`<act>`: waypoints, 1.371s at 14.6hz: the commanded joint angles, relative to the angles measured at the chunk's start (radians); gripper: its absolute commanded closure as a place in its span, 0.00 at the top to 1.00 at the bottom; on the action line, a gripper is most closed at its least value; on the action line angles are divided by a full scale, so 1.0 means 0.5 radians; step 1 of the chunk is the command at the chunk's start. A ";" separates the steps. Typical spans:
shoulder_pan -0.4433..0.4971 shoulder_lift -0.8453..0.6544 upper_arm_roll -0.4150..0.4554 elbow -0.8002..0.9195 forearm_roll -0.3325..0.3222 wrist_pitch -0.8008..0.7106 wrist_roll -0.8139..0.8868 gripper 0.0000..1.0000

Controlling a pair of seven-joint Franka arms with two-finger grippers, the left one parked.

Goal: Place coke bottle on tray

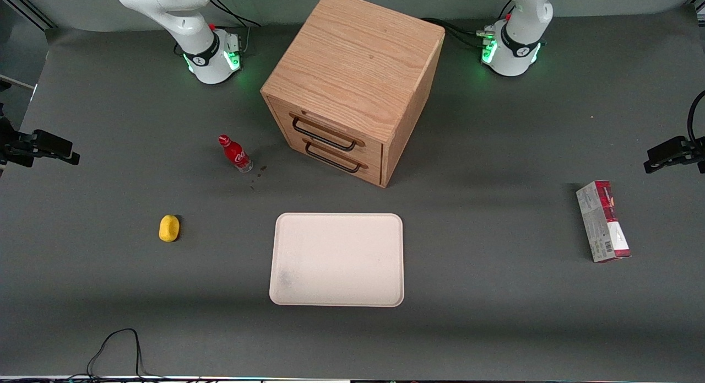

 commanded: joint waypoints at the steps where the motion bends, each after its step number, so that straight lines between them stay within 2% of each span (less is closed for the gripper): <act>1: -0.001 0.021 0.005 0.057 0.027 -0.044 0.032 1.00; 8: 0.008 0.000 0.005 0.038 0.033 -0.093 0.047 1.00; 10: 0.048 -0.080 0.023 0.026 0.033 -0.160 0.167 1.00; 15: 0.186 -0.521 0.020 -0.436 0.057 -0.081 0.231 1.00; 20: 0.480 -0.954 0.020 -0.973 0.060 0.103 0.593 1.00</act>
